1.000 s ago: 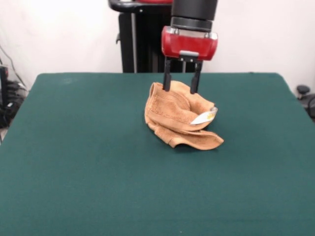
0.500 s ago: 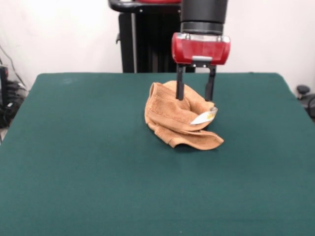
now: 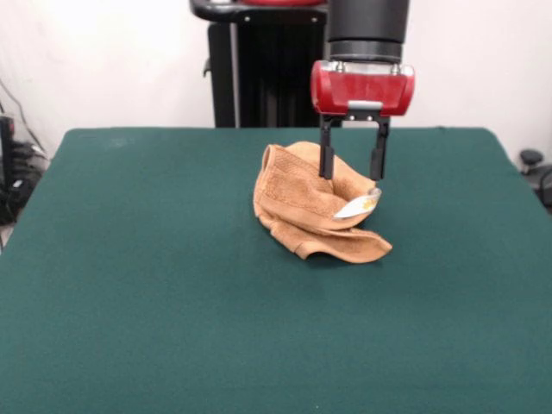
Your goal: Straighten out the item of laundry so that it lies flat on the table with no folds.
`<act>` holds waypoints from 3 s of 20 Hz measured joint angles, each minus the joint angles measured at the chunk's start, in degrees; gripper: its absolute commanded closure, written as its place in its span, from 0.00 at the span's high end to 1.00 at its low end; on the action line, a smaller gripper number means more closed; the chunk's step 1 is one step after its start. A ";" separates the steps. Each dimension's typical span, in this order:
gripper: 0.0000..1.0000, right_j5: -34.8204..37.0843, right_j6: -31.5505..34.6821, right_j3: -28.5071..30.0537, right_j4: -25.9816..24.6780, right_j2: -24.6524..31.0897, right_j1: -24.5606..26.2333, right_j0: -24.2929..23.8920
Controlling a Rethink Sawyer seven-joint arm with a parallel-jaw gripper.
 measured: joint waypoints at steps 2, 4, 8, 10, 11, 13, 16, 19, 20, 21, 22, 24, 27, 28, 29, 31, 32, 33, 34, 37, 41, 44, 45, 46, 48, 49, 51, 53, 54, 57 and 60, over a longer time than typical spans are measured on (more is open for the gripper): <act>1.00 0.41 0.00 0.00 0.01 0.01 0.16 0.64; 1.00 1.12 0.00 0.00 0.01 0.01 0.36 1.19; 1.00 2.39 0.00 -0.05 0.02 0.02 1.21 1.94; 1.00 3.45 0.00 -0.07 0.04 0.01 2.26 2.46; 1.00 3.83 0.00 -0.07 0.05 -0.02 2.59 2.63; 1.00 4.85 0.00 -0.09 0.07 -0.20 3.27 3.06; 1.00 7.33 0.00 -0.24 0.11 -0.89 4.59 4.12; 1.00 9.07 0.00 -0.25 0.10 -1.55 5.39 4.86; 1.00 9.60 0.00 -0.25 0.10 -1.82 5.60 5.13; 1.00 9.82 0.00 -0.26 0.11 -1.96 5.68 5.28; 1.00 10.15 0.00 -0.26 0.11 -2.17 5.81 5.55; 1.00 10.64 0.00 -0.38 0.10 -2.69 6.33 6.26; 1.00 10.63 0.00 -0.46 0.12 -3.02 6.71 6.49; 1.00 10.63 0.00 -0.47 0.12 -3.13 6.81 6.50; 1.00 10.63 0.00 -0.48 0.12 -3.25 6.91 6.50; 1.00 10.55 0.00 -0.49 0.11 -3.47 6.97 6.48; 1.00 10.41 0.00 -0.51 0.11 -3.52 6.96 6.46; 1.00 10.04 0.00 -0.52 0.11 -3.56 6.96 6.40; 1.00 9.10 0.00 -0.57 0.11 -3.58 6.96 6.31; 1.00 7.52 0.00 -0.61 0.11 -3.62 6.96 6.28; 1.00 5.31 0.00 -0.61 0.11 -3.63 6.95 6.21; 1.00 3.58 0.00 -0.61 0.12 -3.63 6.95 6.01; 1.00 3.27 0.00 -0.61 0.12 -3.63 6.94 5.94; 1.00 2.91 0.00 -0.61 0.12 -3.63 6.95 5.86; 1.00 2.47 0.00 -0.61 0.12 -3.64 6.94 5.77; 1.00 2.28 0.00 -0.62 0.11 -3.64 6.95 5.74; 1.00 2.27 0.00 -0.70 0.11 -3.63 6.97 5.73; 1.00 2.27 0.00 -0.80 0.11 -3.64 7.04 5.73; 1.00 2.27 0.00 -0.85 0.11 -3.64 7.09 5.73; 1.00 2.27 0.00 -1.19 0.12 -3.64 7.60 5.73; 1.00 2.27 0.00 -1.61 0.11 -3.63 8.27 5.73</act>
